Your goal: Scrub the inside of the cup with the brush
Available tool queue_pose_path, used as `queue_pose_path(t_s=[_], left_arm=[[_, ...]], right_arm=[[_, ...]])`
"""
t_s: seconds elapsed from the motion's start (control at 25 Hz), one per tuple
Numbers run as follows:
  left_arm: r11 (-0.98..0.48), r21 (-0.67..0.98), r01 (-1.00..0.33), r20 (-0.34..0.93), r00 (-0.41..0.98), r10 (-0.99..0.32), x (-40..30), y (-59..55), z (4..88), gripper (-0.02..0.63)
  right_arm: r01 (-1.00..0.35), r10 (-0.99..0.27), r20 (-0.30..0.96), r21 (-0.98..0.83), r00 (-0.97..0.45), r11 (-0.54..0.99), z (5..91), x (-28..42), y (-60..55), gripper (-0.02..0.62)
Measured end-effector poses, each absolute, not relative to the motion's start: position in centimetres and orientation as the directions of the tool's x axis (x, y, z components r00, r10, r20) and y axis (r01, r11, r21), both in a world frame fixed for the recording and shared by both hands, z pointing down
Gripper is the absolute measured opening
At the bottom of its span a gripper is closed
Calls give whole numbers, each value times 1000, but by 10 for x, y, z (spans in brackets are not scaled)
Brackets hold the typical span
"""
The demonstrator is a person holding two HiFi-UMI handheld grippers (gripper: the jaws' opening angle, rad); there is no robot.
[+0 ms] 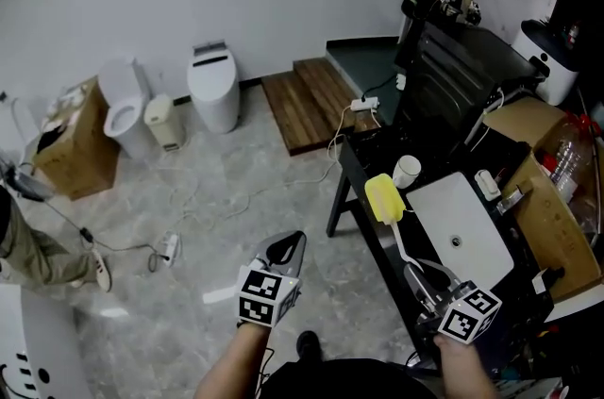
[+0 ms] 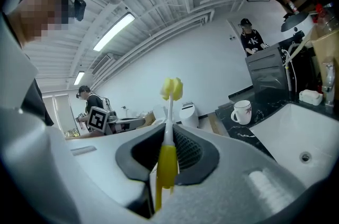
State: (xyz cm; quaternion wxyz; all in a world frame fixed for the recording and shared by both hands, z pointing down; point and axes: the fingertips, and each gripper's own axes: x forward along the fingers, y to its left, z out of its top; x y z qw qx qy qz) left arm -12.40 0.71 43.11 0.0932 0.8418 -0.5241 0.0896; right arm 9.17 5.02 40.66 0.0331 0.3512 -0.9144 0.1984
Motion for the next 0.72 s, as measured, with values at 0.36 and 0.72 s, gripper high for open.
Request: queue_pose_path(t_s=[0.36,0.72], left_arm=[[-470,85,-879,249,475,-844,-134,-30,439,20],[-500,101,-860,269,508,-819,-120,-68,449,20]], right_arm=[[-700,-676,208,-340,-707,628,405,87,19,43],[-720,-694,221,-350,-685,599,411,93,-15,43]])
